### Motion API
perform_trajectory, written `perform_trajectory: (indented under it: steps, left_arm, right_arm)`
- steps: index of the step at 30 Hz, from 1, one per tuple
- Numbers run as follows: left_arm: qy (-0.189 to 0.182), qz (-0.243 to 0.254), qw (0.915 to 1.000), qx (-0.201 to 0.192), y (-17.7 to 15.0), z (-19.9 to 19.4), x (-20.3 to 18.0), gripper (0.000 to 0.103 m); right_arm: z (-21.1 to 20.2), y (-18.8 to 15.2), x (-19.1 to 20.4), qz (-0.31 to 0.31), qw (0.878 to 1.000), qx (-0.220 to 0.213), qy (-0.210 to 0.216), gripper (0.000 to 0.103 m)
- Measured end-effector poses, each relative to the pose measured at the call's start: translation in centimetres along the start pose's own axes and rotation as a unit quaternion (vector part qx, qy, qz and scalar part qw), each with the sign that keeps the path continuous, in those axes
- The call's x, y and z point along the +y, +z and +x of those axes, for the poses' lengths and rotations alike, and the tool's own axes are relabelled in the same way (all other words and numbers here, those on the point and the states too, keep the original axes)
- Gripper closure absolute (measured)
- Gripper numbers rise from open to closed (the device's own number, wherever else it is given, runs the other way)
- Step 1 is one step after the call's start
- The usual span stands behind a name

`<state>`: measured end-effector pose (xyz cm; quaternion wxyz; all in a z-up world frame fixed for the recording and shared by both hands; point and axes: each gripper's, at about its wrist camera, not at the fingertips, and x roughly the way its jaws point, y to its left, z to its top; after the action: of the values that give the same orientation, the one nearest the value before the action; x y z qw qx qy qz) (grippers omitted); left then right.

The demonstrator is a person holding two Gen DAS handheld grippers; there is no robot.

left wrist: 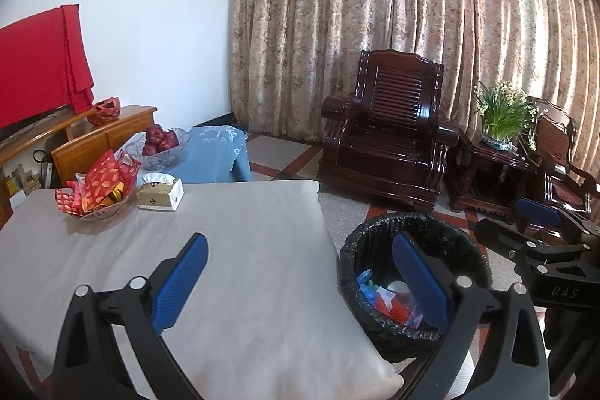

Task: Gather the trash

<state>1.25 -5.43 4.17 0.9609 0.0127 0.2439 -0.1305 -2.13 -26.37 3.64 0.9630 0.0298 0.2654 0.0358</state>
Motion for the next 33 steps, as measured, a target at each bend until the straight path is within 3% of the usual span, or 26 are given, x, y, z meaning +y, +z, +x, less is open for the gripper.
perform_trajectory:
  steps: [33]
  left_arm:
    - [-0.001, -0.004, 1.0000, 0.003, -0.66, 0.43, 0.38, 0.006]
  right_arm:
    - [0.18, 0.04, -0.06, 0.001, 1.000, 0.001, 0.002, 0.005]
